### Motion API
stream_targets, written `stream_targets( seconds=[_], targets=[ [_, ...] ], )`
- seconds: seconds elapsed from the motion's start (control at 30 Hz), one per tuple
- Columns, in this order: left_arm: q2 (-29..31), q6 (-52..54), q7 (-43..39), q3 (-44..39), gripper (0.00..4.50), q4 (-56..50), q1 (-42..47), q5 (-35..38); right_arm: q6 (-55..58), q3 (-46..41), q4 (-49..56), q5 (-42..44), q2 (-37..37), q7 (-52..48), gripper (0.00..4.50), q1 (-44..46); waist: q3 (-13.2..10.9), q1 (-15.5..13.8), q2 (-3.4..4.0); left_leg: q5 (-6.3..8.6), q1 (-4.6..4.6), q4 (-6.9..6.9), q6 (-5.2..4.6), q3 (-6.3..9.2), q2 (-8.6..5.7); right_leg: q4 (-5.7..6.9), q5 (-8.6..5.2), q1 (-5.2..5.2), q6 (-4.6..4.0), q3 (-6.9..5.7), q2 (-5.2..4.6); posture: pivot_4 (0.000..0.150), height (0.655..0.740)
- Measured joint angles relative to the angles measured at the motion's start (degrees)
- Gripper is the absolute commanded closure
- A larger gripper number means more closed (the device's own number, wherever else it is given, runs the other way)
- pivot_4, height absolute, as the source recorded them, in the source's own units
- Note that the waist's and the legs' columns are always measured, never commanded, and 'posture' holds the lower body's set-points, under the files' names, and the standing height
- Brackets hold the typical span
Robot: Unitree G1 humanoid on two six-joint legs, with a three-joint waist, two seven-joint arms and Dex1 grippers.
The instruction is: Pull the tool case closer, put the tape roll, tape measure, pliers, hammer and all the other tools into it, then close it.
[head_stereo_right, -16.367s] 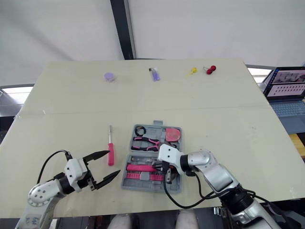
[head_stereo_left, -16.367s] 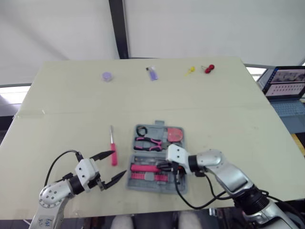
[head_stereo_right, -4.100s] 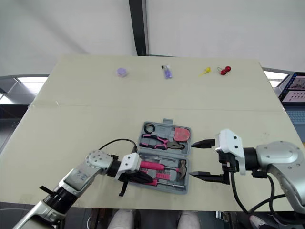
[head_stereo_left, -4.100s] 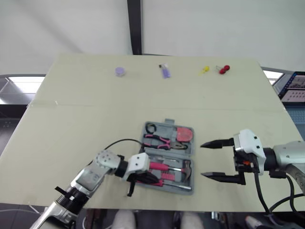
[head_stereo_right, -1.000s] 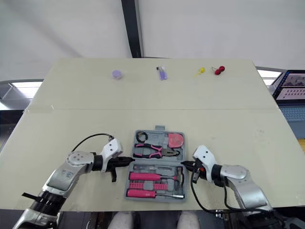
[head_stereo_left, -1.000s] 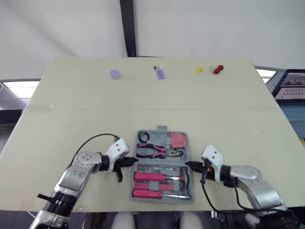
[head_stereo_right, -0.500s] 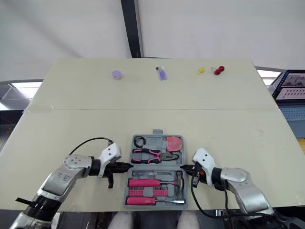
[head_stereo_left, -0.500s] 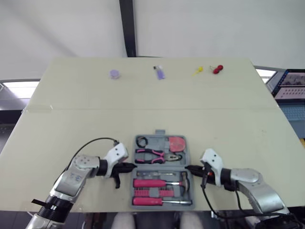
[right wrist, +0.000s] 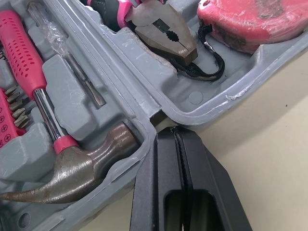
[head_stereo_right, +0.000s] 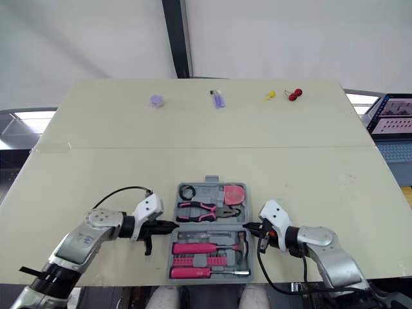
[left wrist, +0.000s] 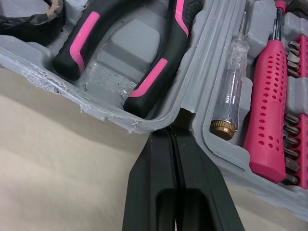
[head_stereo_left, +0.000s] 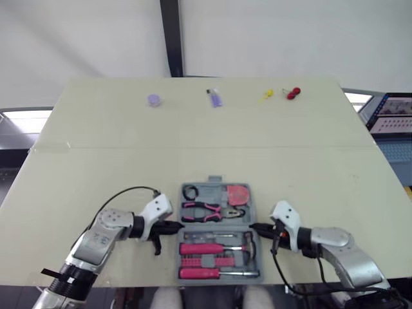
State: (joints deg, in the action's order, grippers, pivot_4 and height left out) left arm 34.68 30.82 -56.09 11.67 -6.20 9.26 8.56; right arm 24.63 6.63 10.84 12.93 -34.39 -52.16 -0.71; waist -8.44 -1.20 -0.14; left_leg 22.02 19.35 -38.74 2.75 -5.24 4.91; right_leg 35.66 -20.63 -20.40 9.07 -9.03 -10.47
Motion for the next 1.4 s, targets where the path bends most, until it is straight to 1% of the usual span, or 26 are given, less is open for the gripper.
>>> stream_targets(
  seconds=[1.13, 1.4],
  targets=[
    [-0.03, 0.04, 0.02, 0.10, 4.47, 0.01, 0.00, 0.02, 0.33, -0.01, 0.11, -0.02, 0.00, 0.00, 4.44, -0.01, 0.00, -0.01, 0.00, 0.00, -0.01, 0.01, 0.00, -0.01, 0.00, -0.01, 0.00, 0.00, 0.00, 0.01, 0.00, 0.150, 0.7400],
    [0.12, 1.12, 0.13, 0.09, 4.47, -1.52, -0.93, 0.03, 0.34, -0.05, 0.12, -0.02, -0.01, 0.01, 4.44, -0.04, 0.00, -0.02, 0.00, 0.00, -0.01, 0.01, 0.00, -0.02, 0.00, -0.01, 0.00, 0.00, 0.00, 0.02, 0.00, 0.150, 0.7400]
  ],
)
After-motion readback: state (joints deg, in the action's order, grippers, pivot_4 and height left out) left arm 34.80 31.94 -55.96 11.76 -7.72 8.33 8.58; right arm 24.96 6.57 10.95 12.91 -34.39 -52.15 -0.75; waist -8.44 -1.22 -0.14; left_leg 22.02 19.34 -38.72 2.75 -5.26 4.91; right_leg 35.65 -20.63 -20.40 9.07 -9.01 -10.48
